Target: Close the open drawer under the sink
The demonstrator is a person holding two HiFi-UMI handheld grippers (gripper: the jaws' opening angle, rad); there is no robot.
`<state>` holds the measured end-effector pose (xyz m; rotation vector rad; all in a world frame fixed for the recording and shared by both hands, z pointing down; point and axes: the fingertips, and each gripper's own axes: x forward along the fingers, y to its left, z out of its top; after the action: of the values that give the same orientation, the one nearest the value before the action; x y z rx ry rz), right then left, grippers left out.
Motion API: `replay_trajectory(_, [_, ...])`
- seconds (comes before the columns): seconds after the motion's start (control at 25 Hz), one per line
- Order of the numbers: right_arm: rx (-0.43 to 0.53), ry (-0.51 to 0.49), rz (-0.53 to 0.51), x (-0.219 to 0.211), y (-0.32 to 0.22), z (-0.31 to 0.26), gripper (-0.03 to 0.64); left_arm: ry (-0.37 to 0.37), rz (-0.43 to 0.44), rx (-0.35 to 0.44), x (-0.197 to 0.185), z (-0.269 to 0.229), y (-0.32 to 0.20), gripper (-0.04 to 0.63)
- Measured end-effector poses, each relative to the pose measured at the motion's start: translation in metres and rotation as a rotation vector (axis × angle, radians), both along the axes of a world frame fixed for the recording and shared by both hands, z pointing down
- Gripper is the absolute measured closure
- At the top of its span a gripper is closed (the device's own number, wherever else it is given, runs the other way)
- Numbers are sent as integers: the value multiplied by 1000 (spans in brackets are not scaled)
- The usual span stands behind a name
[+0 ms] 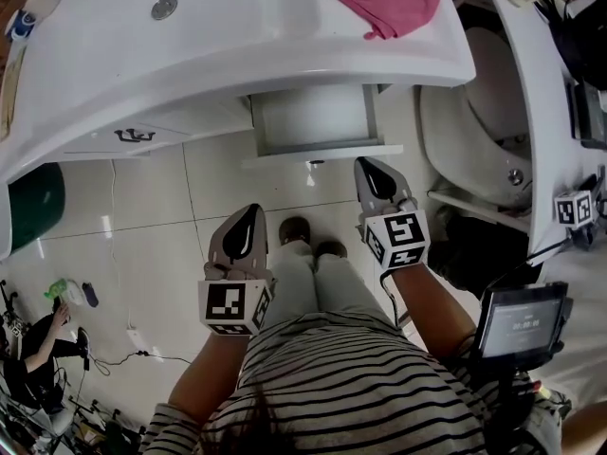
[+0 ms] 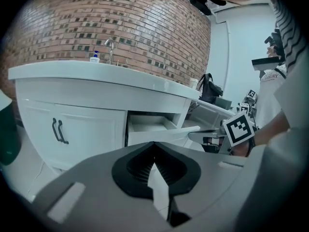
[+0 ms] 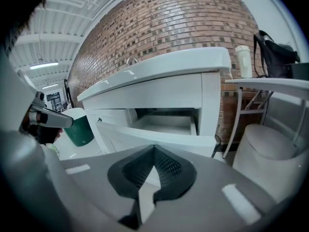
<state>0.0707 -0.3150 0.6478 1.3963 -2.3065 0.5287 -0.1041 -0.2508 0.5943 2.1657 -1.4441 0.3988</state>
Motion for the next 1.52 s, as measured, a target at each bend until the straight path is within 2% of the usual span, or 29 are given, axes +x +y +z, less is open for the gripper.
replay_trajectory(0.52, [34, 12, 15, -7, -67, 0, 617, 4, -38, -7, -14, -1, -34, 583])
replay_trajectory(0.84, [58, 11, 38, -8, -104, 0, 617, -4, -33, -3, -15, 5, -48, 583])
replay_trajectory(1.08, [48, 11, 66, -9, -128, 0, 617, -14, -45, 0, -21, 0, -53, 583])
replay_trajectory(1.52, [28, 12, 55, -11, -133, 0, 617, -17, -55, 6, -25, -6, -61, 583])
